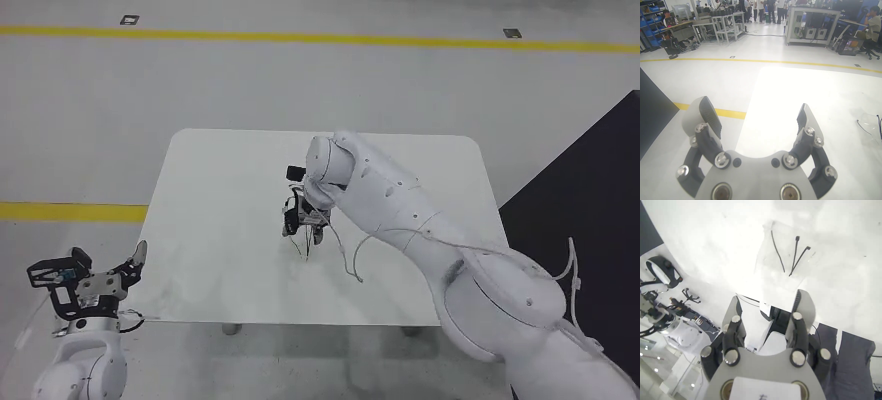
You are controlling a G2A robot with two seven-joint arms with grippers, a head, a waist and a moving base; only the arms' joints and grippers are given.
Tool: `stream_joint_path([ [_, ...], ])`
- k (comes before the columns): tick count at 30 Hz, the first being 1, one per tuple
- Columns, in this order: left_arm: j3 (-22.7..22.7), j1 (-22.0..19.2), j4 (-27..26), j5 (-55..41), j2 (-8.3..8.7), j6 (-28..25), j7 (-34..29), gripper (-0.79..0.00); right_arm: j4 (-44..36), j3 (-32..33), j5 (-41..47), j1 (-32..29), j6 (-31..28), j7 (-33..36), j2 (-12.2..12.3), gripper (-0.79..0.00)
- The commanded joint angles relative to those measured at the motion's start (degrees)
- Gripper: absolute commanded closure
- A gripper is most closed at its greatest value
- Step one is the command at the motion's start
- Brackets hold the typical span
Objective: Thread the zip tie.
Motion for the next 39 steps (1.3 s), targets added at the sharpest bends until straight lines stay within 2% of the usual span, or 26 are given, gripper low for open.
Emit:
stream_joint_path([
  [1,0.0,0.0,0.0,0.0,0.0,0.0,0.0,-0.785,2.3,-1.5,-0.9,0.4,0.0,0.0,-1.7,-0.357],
  [12,0.0,0.0,0.0,0.0,0.0,0.0,0.0,-0.785,10.3,-5.4,-7.1,-0.1,0.2,-3.3,-8.3,-0.339],
  [21,0.0,0.0,0.0,0.0,0.0,0.0,0.0,-0.785,14.5,-2.7,-4.5,1.5,-4.4,-6.9,-10.5,-0.32],
  [22,0.0,0.0,0.0,0.0,0.0,0.0,0.0,-0.785,14.5,-2.4,-4.3,1.7,-4.3,-7.1,-10.6,-0.077],
  [23,0.0,0.0,0.0,0.0,0.0,0.0,0.0,-0.785,14.6,-2.1,-4.0,2.1,-4.3,-7.1,-10.7,0.0],
  [39,0.0,0.0,0.0,0.0,0.0,0.0,0.0,-0.785,14.1,-0.7,-2.9,2.9,-4.8,-5.9,-11.0,0.0],
])
